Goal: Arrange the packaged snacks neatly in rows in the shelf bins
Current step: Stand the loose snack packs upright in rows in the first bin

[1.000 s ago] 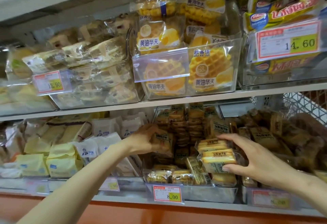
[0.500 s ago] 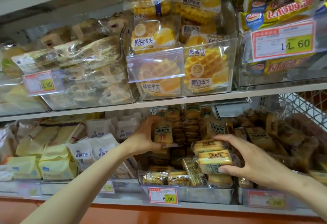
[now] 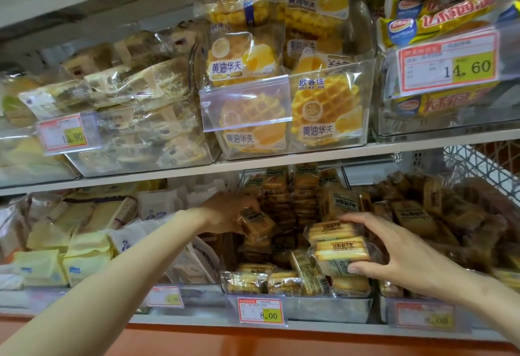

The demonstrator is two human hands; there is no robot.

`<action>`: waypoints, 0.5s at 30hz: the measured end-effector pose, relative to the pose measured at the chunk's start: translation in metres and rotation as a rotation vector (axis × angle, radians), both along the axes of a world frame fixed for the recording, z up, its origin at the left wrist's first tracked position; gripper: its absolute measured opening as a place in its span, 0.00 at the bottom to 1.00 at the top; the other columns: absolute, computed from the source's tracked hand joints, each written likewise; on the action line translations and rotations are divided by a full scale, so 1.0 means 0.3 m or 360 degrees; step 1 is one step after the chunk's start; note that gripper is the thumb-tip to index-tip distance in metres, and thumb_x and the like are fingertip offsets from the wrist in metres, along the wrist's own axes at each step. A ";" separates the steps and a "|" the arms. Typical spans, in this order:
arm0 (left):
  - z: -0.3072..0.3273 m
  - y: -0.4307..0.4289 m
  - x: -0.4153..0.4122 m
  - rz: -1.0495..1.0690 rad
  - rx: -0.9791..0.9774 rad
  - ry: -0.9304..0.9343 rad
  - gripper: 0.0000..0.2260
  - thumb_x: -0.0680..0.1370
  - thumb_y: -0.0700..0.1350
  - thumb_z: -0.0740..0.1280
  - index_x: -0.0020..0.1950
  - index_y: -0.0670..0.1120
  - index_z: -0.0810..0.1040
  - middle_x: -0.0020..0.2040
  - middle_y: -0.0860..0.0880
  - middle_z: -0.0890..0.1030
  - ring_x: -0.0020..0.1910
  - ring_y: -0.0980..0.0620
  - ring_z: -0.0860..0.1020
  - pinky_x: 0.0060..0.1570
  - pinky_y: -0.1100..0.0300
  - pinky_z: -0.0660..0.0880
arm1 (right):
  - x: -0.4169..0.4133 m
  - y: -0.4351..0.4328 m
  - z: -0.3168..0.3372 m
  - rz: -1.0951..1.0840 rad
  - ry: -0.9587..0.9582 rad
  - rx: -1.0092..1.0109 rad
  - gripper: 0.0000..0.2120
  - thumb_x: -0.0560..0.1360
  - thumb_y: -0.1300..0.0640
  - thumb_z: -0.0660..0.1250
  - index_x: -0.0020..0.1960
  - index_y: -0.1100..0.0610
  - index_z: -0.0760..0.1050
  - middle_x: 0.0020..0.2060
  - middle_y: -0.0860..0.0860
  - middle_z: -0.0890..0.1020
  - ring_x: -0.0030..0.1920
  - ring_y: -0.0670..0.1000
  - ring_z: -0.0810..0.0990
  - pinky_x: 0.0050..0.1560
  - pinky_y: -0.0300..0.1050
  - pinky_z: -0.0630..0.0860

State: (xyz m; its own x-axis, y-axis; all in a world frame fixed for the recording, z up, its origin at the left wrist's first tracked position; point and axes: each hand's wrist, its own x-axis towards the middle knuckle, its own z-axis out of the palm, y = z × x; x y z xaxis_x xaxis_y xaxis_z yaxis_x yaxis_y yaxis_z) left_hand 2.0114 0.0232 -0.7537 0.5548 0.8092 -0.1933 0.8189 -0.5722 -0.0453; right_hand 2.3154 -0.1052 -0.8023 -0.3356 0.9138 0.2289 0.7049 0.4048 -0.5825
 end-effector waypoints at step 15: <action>-0.103 -0.093 0.013 0.0177 0.0293 -0.0057 0.31 0.71 0.65 0.66 0.66 0.49 0.63 0.68 0.49 0.65 0.65 0.47 0.66 0.62 0.52 0.61 | -0.001 0.000 -0.001 0.0012 0.0009 0.0010 0.32 0.68 0.43 0.72 0.63 0.30 0.57 0.58 0.29 0.66 0.58 0.27 0.64 0.51 0.22 0.66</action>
State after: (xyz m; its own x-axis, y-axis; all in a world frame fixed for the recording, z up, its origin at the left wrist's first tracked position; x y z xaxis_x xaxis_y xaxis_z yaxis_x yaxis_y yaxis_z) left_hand 2.0153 -0.0047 -0.7845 0.4642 0.8856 -0.0184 0.8793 -0.4632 -0.1105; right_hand 2.3151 -0.1053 -0.8026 -0.3409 0.9099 0.2365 0.6985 0.4135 -0.5841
